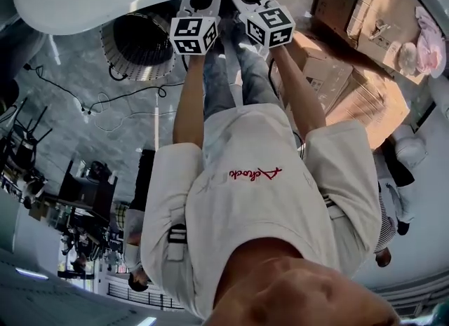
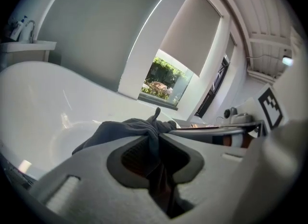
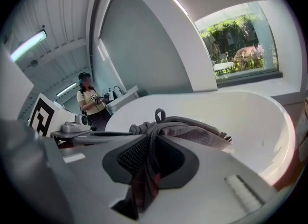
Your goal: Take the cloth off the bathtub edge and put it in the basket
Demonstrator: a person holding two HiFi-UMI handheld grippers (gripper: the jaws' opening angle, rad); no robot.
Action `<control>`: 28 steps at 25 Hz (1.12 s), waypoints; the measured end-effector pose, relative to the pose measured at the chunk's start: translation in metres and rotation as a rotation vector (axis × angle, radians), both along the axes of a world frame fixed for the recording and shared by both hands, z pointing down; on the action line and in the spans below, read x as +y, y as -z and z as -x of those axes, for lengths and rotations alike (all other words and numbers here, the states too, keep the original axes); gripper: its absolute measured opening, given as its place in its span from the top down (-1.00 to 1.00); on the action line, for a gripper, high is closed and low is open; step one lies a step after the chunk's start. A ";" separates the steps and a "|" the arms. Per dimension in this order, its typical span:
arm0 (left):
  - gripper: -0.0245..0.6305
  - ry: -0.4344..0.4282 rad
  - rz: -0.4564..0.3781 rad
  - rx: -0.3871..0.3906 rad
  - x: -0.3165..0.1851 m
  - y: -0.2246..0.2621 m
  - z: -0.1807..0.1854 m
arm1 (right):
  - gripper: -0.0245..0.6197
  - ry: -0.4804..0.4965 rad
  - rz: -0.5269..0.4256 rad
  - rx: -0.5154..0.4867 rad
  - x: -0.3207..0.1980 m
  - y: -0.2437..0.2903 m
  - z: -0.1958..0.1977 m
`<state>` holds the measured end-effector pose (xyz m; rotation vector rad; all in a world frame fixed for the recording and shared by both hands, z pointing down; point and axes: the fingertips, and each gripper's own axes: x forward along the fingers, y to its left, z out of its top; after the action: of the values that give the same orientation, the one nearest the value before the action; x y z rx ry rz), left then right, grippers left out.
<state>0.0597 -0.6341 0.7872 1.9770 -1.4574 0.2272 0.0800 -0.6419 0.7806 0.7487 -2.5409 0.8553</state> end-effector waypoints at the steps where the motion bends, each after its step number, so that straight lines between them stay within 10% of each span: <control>1: 0.74 0.002 -0.016 -0.005 -0.003 0.011 0.002 | 0.72 0.001 -0.016 -0.006 -0.003 0.011 0.001; 28: 0.76 0.059 -0.576 -0.179 -0.089 0.371 0.029 | 0.73 0.041 -0.532 -0.286 -0.088 0.369 0.027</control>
<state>0.0309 -0.7233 0.4161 2.4046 -1.8463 -0.0551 0.0530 -0.7299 0.4114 0.7588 -3.0774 0.2762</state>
